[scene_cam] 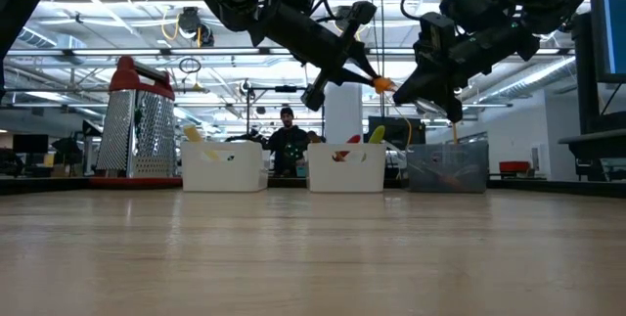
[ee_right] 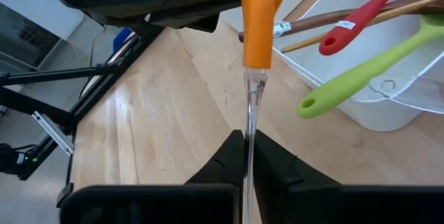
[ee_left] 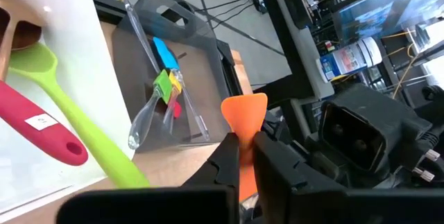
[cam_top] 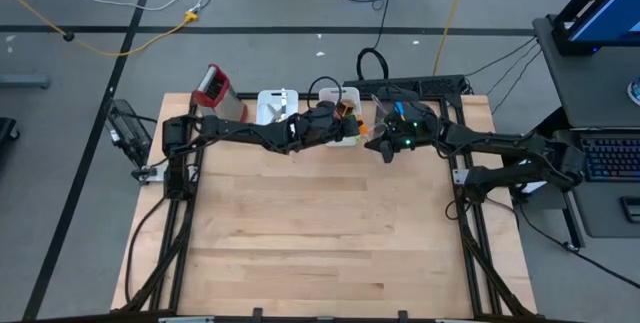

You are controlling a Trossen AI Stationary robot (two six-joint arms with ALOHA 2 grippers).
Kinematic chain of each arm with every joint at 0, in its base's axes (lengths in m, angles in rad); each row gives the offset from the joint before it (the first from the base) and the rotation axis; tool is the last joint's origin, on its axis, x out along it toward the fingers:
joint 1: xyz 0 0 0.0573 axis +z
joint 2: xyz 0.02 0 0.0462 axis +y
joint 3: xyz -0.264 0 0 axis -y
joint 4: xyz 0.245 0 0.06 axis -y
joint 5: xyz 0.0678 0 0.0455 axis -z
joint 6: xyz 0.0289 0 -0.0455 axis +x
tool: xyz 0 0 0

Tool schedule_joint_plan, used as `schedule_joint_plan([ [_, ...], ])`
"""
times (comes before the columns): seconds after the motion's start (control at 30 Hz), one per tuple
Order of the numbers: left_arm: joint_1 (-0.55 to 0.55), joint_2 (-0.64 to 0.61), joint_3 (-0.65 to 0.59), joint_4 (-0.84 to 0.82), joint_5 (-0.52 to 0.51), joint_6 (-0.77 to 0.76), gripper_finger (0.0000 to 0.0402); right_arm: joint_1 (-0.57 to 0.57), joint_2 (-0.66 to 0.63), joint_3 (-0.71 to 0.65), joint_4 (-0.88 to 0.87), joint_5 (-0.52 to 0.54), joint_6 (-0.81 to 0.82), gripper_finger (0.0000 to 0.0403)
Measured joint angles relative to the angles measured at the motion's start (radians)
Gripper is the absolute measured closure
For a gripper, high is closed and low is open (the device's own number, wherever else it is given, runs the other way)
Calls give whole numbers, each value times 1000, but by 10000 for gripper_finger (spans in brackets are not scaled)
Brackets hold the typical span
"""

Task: Pick & Place Kitchen Items
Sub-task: Put the orange spatula into the black bin

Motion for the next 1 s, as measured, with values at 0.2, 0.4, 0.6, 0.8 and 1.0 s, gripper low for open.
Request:
schedule_joint_plan([
  [0.2, 1, 0, 0, 1, -5, 40, 322, -5, 0, 0, -1, -2, 7, 399],
  [0.4, 7, 1, 0, 42, -8, 73, 232, -17, -1, 0, 4, -11, 17, 399],
  [0.6, 35, 1, 0, 43, 4, 88, 158, -36, -10, 0, -5, -11, 25, 399],
  [0.8, 85, 1, 0, 43, 157, 150, 116, -82, -46, 1, -49, -6, 26, 399],
  [1.0, 126, 1, 0, 43, 352, 187, 103, -204, -96, 2, -161, -4, 44, 399],
])
